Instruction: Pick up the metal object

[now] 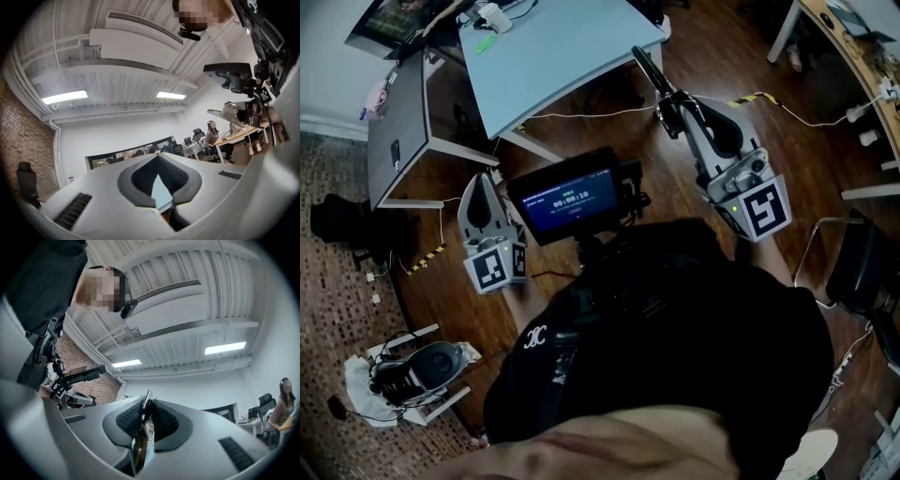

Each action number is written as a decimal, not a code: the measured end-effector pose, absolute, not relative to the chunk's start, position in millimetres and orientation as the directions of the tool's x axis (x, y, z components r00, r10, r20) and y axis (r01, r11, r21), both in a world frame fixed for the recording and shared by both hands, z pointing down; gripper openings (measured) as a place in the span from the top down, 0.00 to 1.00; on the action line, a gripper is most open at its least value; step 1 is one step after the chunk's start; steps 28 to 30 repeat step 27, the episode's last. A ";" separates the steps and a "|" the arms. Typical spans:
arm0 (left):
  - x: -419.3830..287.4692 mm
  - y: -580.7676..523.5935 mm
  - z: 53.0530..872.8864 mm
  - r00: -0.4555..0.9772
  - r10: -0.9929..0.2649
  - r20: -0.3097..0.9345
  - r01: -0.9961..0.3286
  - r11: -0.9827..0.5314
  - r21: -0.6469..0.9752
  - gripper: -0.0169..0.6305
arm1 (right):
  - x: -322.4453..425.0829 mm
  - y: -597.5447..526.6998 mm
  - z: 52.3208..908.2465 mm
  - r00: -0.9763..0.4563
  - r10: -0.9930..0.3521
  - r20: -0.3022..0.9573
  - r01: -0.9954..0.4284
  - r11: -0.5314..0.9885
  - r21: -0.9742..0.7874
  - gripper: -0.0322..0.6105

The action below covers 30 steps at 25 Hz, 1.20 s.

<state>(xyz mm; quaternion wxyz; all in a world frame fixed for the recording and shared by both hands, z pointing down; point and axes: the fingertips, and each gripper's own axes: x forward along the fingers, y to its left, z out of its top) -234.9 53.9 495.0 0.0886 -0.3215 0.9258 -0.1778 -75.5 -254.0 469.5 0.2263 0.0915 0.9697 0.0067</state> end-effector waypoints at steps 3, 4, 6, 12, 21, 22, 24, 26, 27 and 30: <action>-236.5 50.9 491.8 -0.776 -0.628 -0.057 -0.561 0.729 -0.393 0.98 | -73.7 -254.6 467.6 -0.877 0.188 -0.441 0.179 0.982 0.063 0.93; -236.6 50.4 490.3 -0.774 -0.630 -0.060 -0.562 0.728 -0.392 0.98 | -73.3 -254.3 467.2 -0.879 0.187 -0.439 0.177 0.982 0.064 0.93; -235.2 48.4 487.7 -0.771 -0.634 -0.062 -0.566 0.727 -0.390 0.98 | -72.2 -255.8 466.7 -0.883 0.183 -0.433 0.172 0.983 0.064 0.93; -231.4 47.8 490.0 -0.779 -0.625 -0.057 -0.560 0.733 -0.386 0.98 | -72.5 -260.3 467.0 -0.884 0.184 -0.429 0.174 0.983 0.064 0.93; -227.3 51.0 495.7 -0.791 -0.610 -0.034 -0.545 0.729 -0.414 0.98 | -76.9 -255.4 473.0 -0.887 0.208 -0.413 0.193 0.978 0.078 0.93; -226.7 50.9 496.1 -0.792 -0.610 -0.032 -0.544 0.729 -0.416 0.98 | -77.4 -255.6 473.6 -0.888 0.209 -0.411 0.194 0.978 0.077 0.93; -226.3 51.9 496.0 -0.792 -0.609 -0.029 -0.544 0.727 -0.418 0.98 | -77.8 -256.5 472.6 -0.888 0.209 -0.409 0.195 0.978 0.076 0.93; -225.8 53.2 494.5 -0.794 -0.607 -0.028 -0.543 0.730 -0.416 0.98 | -77.5 -257.6 471.4 -0.890 0.206 -0.407 0.193 0.979 0.073 0.93; -225.4 53.7 493.5 -0.795 -0.605 -0.028 -0.542 0.731 -0.414 0.98 | -77.2 -258.2 470.9 -0.891 0.203 -0.406 0.191 0.979 0.070 0.93; -225.4 53.7 493.5 -0.795 -0.605 -0.028 -0.542 0.731 -0.414 0.98 | -77.2 -258.2 470.9 -0.891 0.203 -0.406 0.191 0.979 0.070 0.93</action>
